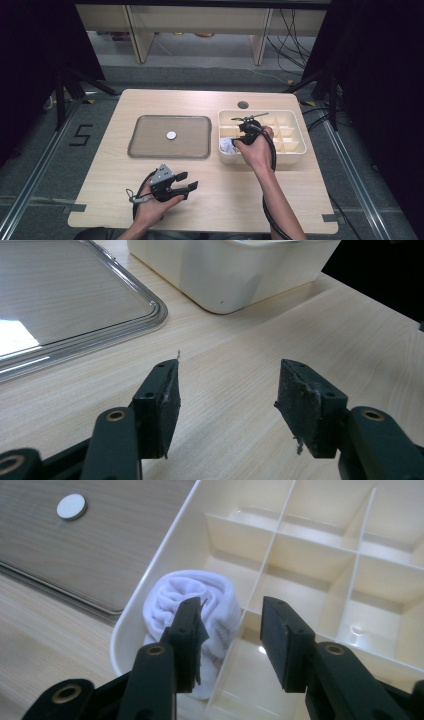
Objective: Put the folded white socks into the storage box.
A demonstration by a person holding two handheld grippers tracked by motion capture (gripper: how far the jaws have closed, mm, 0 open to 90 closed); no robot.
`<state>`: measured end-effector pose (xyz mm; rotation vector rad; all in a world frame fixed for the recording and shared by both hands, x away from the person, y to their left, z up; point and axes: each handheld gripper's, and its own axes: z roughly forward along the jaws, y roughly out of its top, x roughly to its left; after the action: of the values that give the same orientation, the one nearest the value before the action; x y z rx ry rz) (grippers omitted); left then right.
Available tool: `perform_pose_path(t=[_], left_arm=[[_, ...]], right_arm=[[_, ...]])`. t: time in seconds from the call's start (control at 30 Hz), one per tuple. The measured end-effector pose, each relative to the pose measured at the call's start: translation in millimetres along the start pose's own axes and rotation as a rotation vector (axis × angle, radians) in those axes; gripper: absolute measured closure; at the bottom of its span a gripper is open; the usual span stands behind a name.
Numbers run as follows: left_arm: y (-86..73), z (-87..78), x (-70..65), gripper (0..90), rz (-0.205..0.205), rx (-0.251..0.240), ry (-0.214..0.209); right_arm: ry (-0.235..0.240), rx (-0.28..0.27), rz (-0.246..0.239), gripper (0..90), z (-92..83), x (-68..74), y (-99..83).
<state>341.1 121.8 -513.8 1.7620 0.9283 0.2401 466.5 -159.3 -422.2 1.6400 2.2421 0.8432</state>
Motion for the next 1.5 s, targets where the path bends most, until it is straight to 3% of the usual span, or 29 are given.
perform_pose_path(t=[0.03,0.07,0.17,0.23,0.33,0.37,0.43,0.47,0.6,0.63,0.67,0.93,1.0,1.1,1.33,1.4,1.5], left_arm=[[0.4,-0.4,0.9,41.6,0.019,0.0,-0.003],[0.1,-0.5,0.6,41.6,0.008,-0.001,-0.001],[-0.2,0.0,0.5,41.6,0.0,-0.001,0.009],[-0.4,-0.8,1.4,41.4,0.019,-0.008,0.005],[-1.0,-0.9,1.5,41.3,0.01,-0.013,0.011],[-1.2,-0.7,1.4,41.1,0.001,-0.014,0.016],[-1.1,-0.7,1.4,40.8,0.005,-0.02,0.021],[-0.9,-1.0,2.2,40.6,0.022,-0.022,0.022],[-1.8,-0.4,2.1,39.8,0.026,-0.034,0.025],[-1.9,-0.4,1.7,39.6,0.028,-0.031,0.034],[-2.2,0.3,1.4,39.5,0.028,-0.033,0.035],[-2.6,1.4,1.2,38.6,0.04,-0.042,0.039],[-2.7,1.1,2.0,38.4,0.042,-0.041,0.041],[-2.4,0.8,2.7,38.2,0.048,-0.043,0.05],[-2.2,0.4,2.4,37.0,0.052,-0.059,0.057],[-2.8,0.6,2.1,36.8,0.037,-0.061,0.06],[-2.7,0.2,3.6,36.7,0.052,-0.059,0.066]], right_arm=[[-0.003,-0.012,-0.032,60.1,-1.3,-4.3,-0.1],[-0.008,-0.031,-0.071,59.7,-2.8,-8.5,-1.5],[-0.005,-0.055,-0.069,58.4,-7.4,-12.5,-4.9],[-0.006,-0.065,-0.053,57.0,-11.2,-13.0,-8.4],[0.001,-0.087,-0.034,55.2,-15.1,-12.7,-13.9],[0.005,-0.102,-0.048,54.8,-16.5,-13.7,-15.8],[0.034,-0.114,-0.013,54.4,-20.6,-10.5,-20.3],[0.033,-0.132,-0.022,54.0,-21.5,-11.7,-21.9],[0.041,-0.165,-0.033,52.4,-27.2,-14.9,-32.6],[0.045,-0.17,0.011,51.9,-29.4,-12.0,-36.2],[0.04,-0.185,-0.045,51.4,-30.4,-17.2,-38.3],[0.067,-0.224,-0.04,49.1,-44.4,-24.7,-62.7],[0.052,-0.229,-0.053,48.9,-47.8,-26.3,-70.6],[0.071,-0.239,-0.063,48.8,-49.9,-28.0,-84.9],[0.066,-0.272,-0.055,48.7,-52.7,-34.7,-113.3],[0.065,-0.282,-0.052,48.6,-52.4,-36.5,-118.7],[0.053,-0.288,-0.051,48.4,-53.0,-39.3,-125.9]])
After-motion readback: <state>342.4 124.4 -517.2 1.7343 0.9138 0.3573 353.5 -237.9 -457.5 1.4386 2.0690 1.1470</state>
